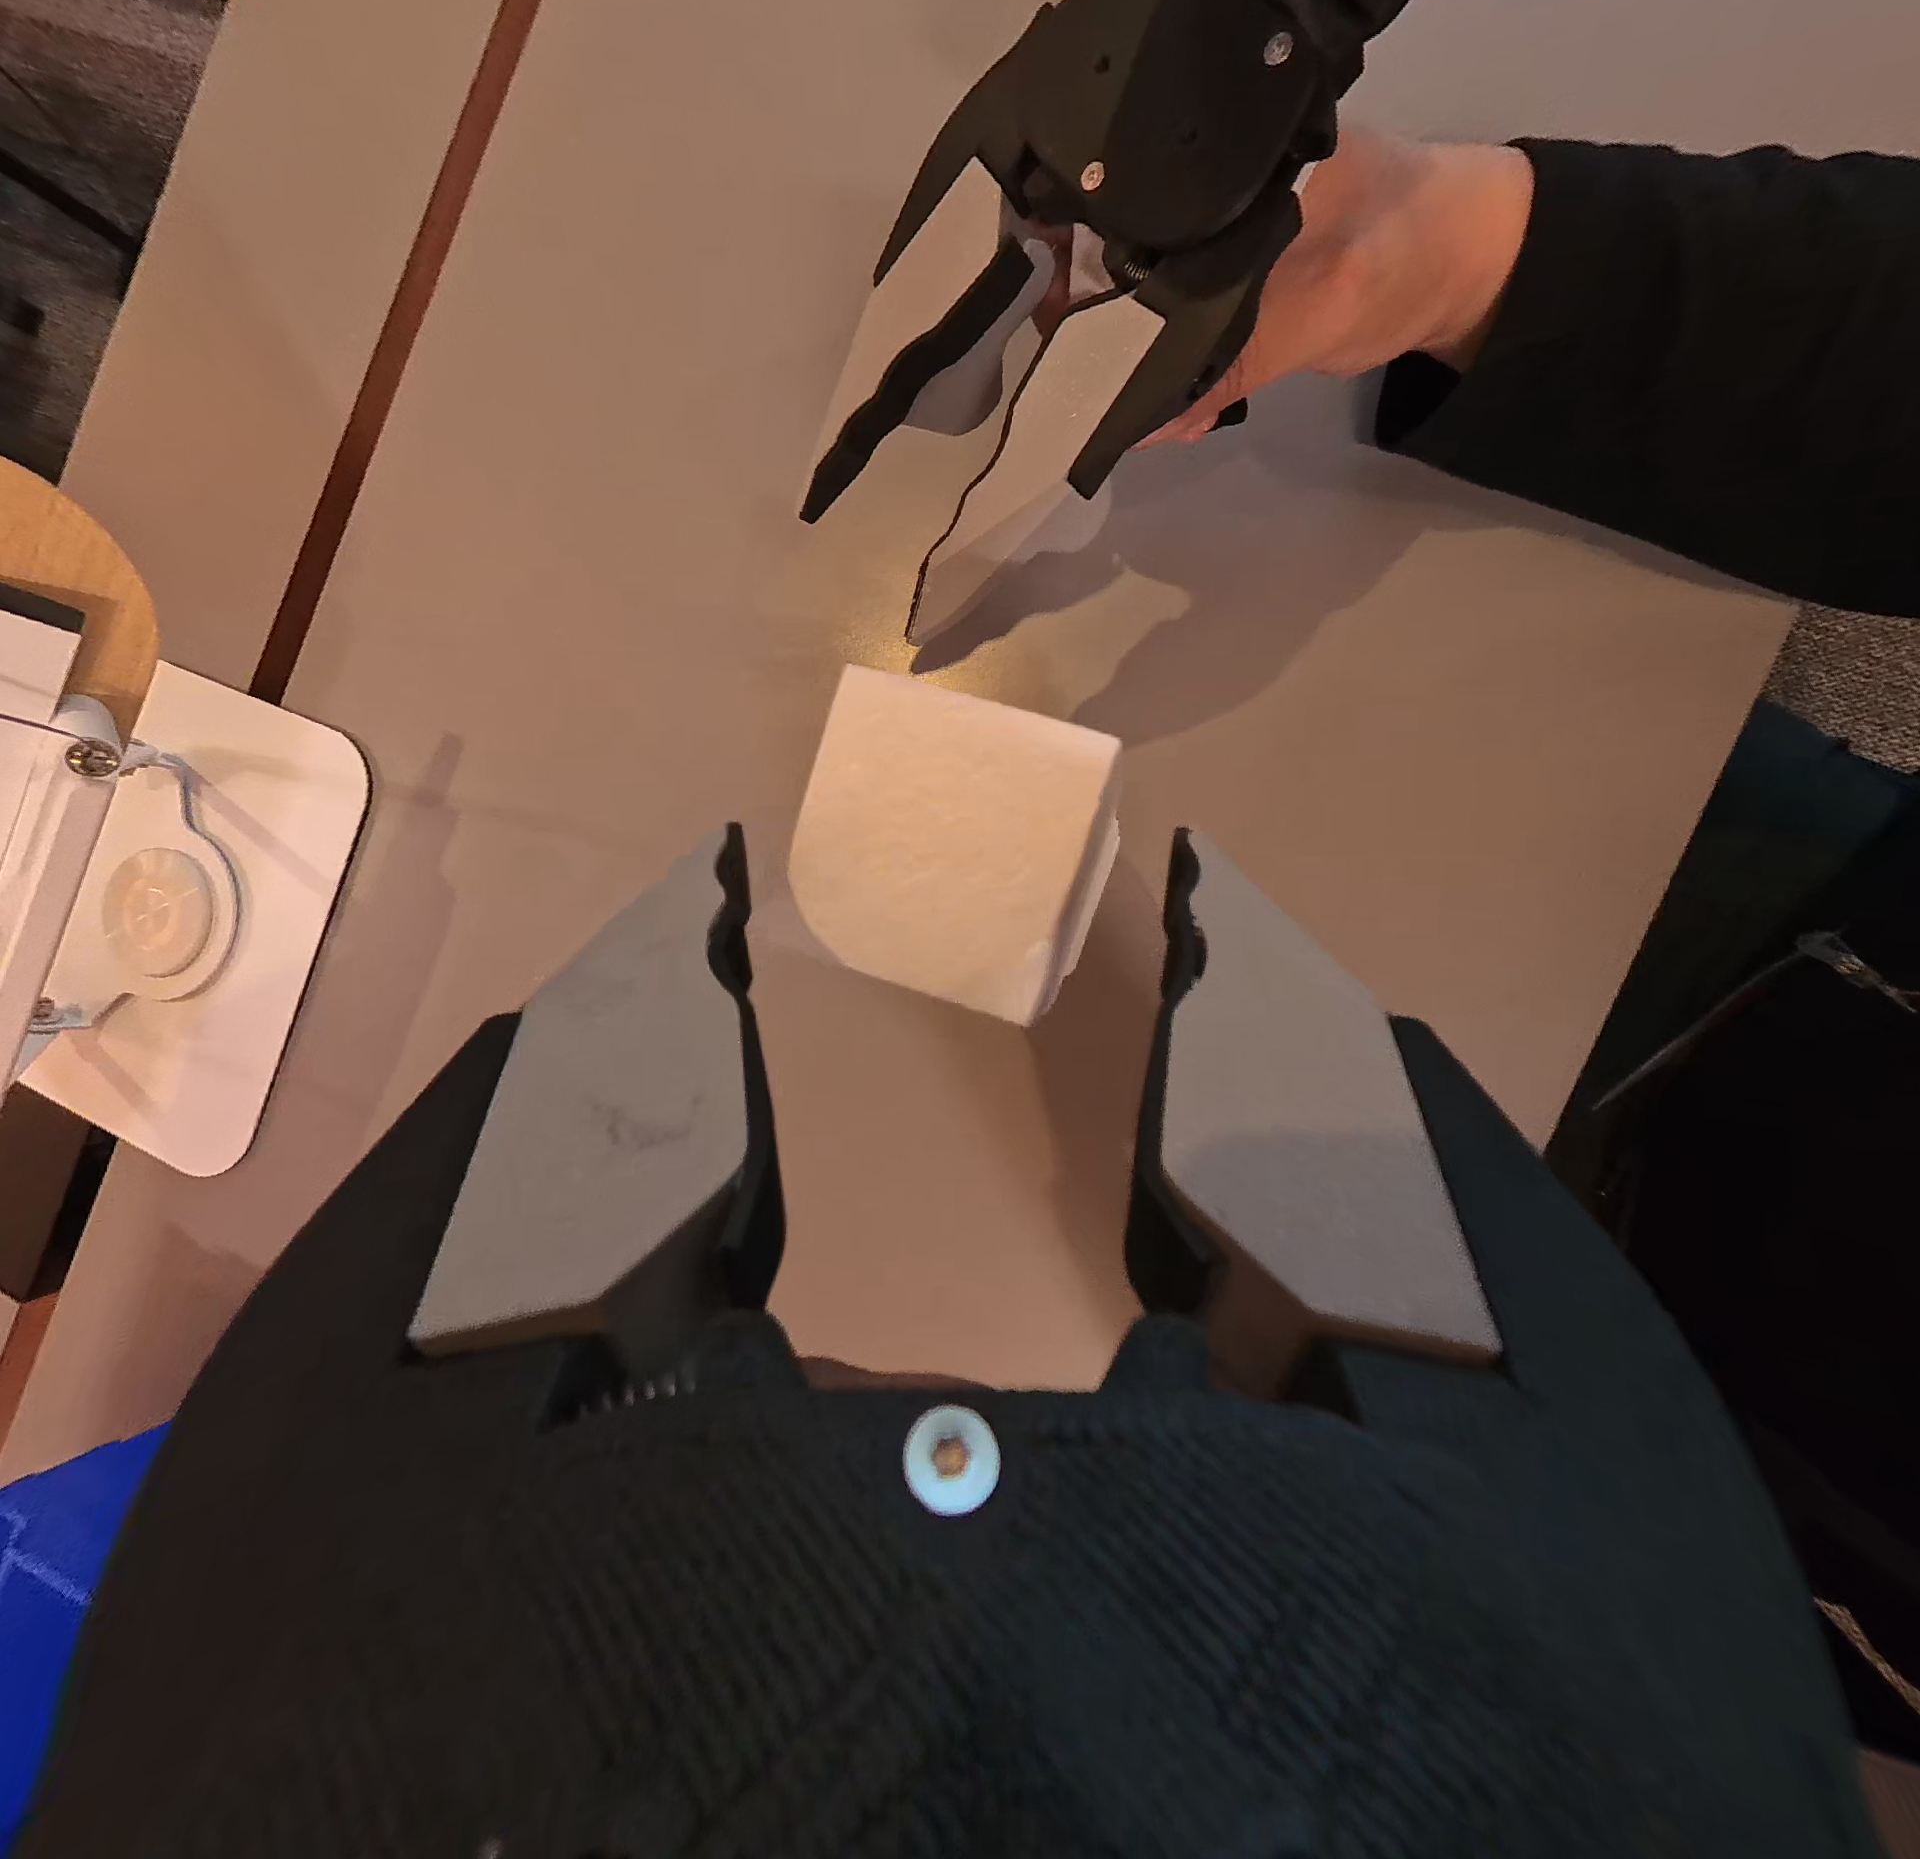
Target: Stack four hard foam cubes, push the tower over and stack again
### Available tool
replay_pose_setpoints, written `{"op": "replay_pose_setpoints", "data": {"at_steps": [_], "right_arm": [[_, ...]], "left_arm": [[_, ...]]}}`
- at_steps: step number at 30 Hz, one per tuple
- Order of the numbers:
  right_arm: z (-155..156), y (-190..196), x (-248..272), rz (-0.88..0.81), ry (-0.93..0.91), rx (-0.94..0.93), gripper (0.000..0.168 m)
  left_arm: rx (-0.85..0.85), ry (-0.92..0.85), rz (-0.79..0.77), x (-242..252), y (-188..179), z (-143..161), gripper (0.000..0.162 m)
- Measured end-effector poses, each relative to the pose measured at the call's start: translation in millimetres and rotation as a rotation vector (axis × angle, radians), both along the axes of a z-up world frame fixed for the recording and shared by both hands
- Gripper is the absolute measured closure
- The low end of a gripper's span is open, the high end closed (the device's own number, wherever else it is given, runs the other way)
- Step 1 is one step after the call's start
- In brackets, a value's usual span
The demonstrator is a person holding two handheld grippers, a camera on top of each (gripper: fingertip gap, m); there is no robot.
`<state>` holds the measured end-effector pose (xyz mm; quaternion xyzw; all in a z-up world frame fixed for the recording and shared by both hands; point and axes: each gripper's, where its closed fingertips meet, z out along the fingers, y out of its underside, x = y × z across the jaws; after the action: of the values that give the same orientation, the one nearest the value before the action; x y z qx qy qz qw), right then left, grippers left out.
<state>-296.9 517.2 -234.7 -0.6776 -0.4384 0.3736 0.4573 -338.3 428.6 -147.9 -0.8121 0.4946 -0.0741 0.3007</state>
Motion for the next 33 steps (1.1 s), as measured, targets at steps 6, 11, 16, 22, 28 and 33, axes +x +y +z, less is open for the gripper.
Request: {"op": "replay_pose_setpoints", "data": {"at_steps": [6, 11, 16, 22, 28, 33], "right_arm": [[1, 0, 1, -0.001, 0.003, -0.001, 0.116], [3, 1, 1, -0.003, 0.012, -0.001, 0.116], [3, -1, 1, 0.004, 0.011, -0.002, 0.115], [13, -8, 1, 0.02, 0.023, 0.028, 0.114], [29, -19, 4, 0.058, 0.076, 0.063, 0.115], [40, -22, 5, 0.073, 0.132, 0.066, 0.116]], "left_arm": [[0.066, -0.057, 0.013, -10, -1, 23, 0.074], [0.182, -0.195, 0.083, -48, -3, 48, 0.071], [0.192, -0.312, 0.166, -91, -11, 22, 0.069], [0.137, -0.37, 0.369, -126, 17, -66, 0.084], [0.218, -0.215, 0.55, -151, 50, -137, 0.097], [0.497, -0.159, 0.694, -175, 63, -123, 0.128]]}}
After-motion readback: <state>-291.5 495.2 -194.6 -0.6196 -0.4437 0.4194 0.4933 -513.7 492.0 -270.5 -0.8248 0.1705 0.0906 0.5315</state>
